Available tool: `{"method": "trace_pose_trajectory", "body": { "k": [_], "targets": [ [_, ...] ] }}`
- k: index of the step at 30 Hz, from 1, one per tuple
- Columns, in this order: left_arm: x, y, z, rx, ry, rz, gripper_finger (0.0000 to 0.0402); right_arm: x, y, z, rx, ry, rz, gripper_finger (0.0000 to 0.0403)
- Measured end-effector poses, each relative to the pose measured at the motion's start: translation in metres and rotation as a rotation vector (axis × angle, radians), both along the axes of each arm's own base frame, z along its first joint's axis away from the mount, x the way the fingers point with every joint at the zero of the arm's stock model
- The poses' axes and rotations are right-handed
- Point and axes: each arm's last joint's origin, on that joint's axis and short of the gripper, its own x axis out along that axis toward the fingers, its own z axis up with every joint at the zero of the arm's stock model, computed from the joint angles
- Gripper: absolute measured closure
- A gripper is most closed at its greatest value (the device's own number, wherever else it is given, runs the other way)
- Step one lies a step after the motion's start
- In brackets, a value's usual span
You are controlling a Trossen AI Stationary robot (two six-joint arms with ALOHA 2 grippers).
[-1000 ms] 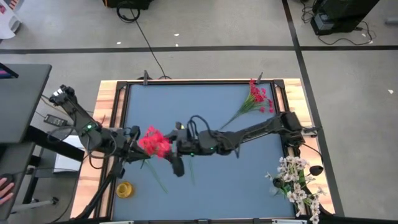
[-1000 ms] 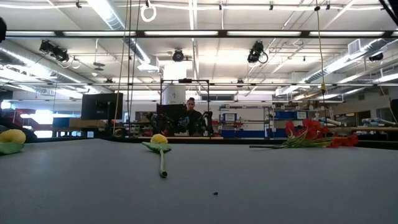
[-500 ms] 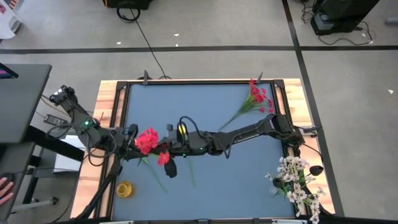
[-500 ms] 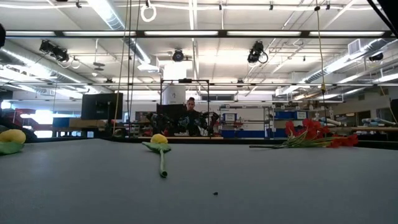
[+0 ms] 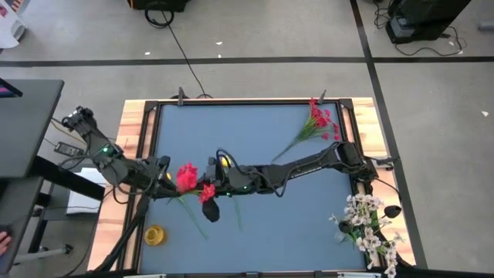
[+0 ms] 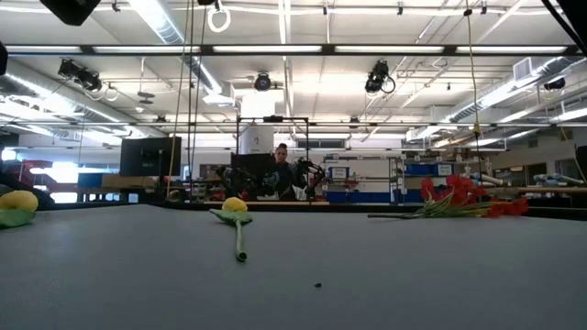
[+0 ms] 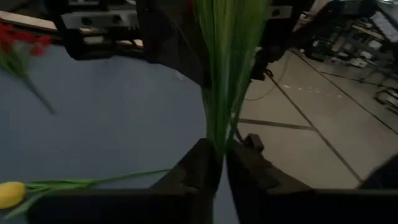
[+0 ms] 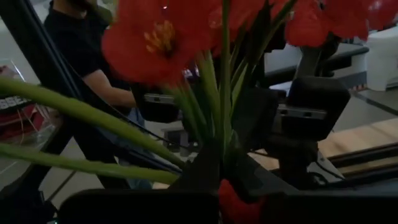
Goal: Sort flowers into vase by color
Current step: Put the left red flowers into the yellow vase
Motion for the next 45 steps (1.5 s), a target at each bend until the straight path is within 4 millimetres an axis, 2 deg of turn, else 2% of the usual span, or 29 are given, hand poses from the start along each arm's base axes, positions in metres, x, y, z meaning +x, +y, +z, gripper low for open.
{"method": "trace_pose_trajectory", "body": {
  "k": [7,10,13,19,24,27,31,36,41,45],
  "targets": [
    [0.000,0.000,-0.002,-0.002,0.021,0.002,0.0229,0.001,-0.002,0.001,0.001,-0.006,0.003,0.0396],
    [0.000,0.000,-0.001,-0.014,0.014,0.003,0.0209,0.000,-0.002,0.001,0.001,-0.001,0.022,0.0396],
    [0.000,0.001,-0.001,-0.016,0.012,0.019,0.0207,0.000,-0.001,0.000,0.000,0.006,0.038,0.0396],
    [0.003,0.002,0.001,-0.034,-0.002,0.054,0.0229,0.000,-0.002,-0.001,0.002,0.012,0.049,0.0396],
    [0.008,0.000,0.000,-0.023,0.005,0.064,0.0264,0.000,-0.002,-0.001,0.002,0.014,0.049,0.0396],
    [0.011,-0.003,-0.002,-0.007,0.010,0.062,0.0301,0.000,-0.002,-0.002,0.001,0.022,0.049,0.0396],
    [0.011,-0.004,-0.003,0.022,0.009,0.030,0.0378,0.000,-0.003,-0.002,0.024,0.029,0.047,0.0393],
    [0.003,-0.004,0.001,0.050,-0.031,-0.021,0.0393,0.001,-0.010,-0.004,0.121,0.065,0.031,0.0325],
    [-0.016,-0.014,0.004,0.123,-0.095,-0.206,0.0396,0.001,-0.011,-0.003,0.152,0.049,-0.003,0.0252],
    [-0.030,-0.025,-0.006,0.136,-0.142,-0.348,0.0397,-0.001,-0.014,0.004,0.162,0.021,-0.099,0.0227]
  ]
}}
